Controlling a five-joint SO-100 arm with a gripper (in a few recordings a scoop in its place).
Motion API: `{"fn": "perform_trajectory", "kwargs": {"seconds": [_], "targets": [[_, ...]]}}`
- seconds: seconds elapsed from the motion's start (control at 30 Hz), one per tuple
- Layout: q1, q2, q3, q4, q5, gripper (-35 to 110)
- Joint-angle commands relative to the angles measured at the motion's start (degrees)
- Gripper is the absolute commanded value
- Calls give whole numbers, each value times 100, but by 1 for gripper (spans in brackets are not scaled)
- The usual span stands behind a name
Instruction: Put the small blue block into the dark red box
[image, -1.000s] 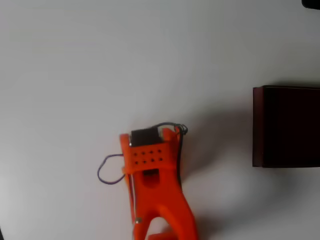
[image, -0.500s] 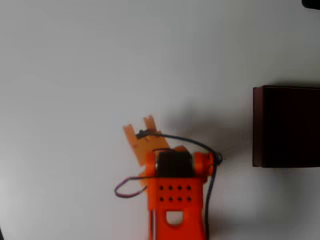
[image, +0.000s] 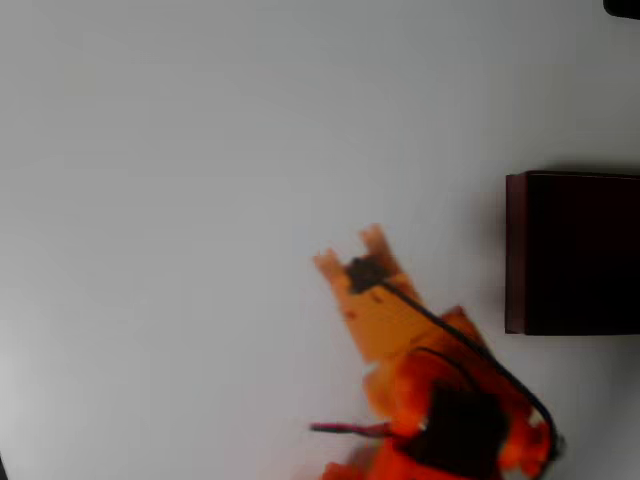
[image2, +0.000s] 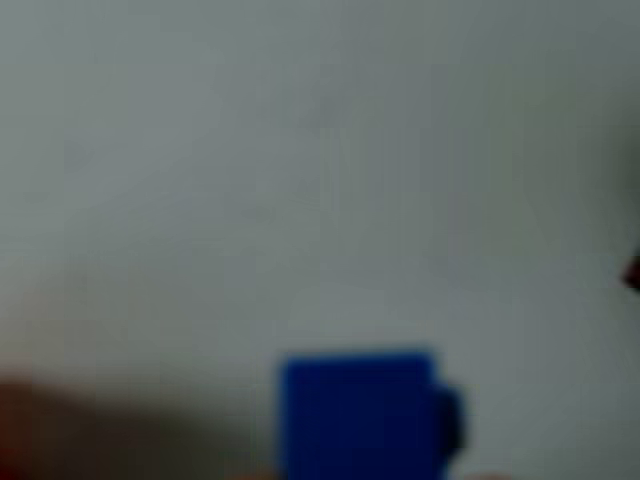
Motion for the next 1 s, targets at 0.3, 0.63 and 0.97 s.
{"fn": "perform_trajectory", "kwargs": {"seconds": [0.3, 0.63, 0.97], "targets": [[1934, -334, -1072, -1195, -1556, 0], [2602, -2795, -1591, -2689, -1863, 0], [2373, -4790, -3085, -2276, -2118, 22]]}}
